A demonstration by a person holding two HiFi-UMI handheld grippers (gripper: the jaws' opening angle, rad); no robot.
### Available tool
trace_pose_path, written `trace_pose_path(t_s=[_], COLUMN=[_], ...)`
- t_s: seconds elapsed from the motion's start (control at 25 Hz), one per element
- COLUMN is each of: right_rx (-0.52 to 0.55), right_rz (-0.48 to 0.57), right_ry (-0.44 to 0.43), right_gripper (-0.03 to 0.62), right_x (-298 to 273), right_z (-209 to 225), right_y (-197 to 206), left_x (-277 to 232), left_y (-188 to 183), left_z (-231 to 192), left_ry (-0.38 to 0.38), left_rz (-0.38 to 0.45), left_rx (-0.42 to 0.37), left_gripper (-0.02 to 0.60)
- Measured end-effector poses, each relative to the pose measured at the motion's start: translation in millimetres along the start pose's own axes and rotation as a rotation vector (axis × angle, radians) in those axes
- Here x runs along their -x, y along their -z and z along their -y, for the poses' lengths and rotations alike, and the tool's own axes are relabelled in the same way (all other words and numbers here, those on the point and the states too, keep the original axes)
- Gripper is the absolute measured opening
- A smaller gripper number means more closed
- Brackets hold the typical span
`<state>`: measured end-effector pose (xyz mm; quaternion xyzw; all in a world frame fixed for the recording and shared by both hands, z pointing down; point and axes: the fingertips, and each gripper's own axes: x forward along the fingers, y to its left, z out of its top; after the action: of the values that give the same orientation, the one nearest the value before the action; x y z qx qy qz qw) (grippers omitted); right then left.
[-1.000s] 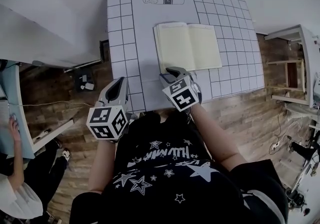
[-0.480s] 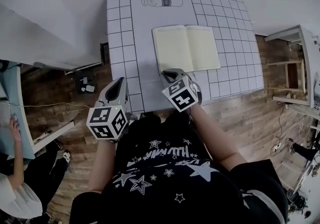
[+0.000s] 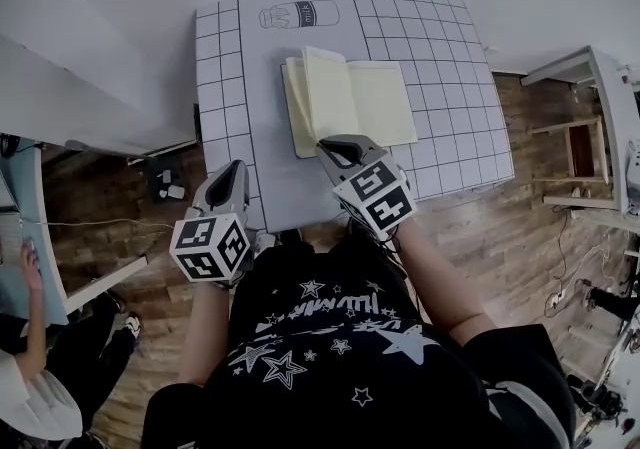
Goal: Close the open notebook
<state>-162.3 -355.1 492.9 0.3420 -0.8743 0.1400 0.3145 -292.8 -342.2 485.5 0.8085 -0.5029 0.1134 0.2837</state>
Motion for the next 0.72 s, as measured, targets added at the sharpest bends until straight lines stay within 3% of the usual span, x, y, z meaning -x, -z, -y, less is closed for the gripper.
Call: trace_pose_path(t_s=[0.36,0.72], right_rx=[-0.022,-0.121], right_rz=[0.091,0.097], right_ry=[0.06,0.134], right_gripper=[0.026,0.026], right_x=[66,106], right_z=[47,108], right_y=[-1,43], left_x=[-23,-41], left_y=[-16,-13], left_z=[51,94], left_ry=[0.005,-0.011], left_rz=[0.029,0.028], left_rx=[-0.036,-0.061], left_gripper=[0.009,0.009])
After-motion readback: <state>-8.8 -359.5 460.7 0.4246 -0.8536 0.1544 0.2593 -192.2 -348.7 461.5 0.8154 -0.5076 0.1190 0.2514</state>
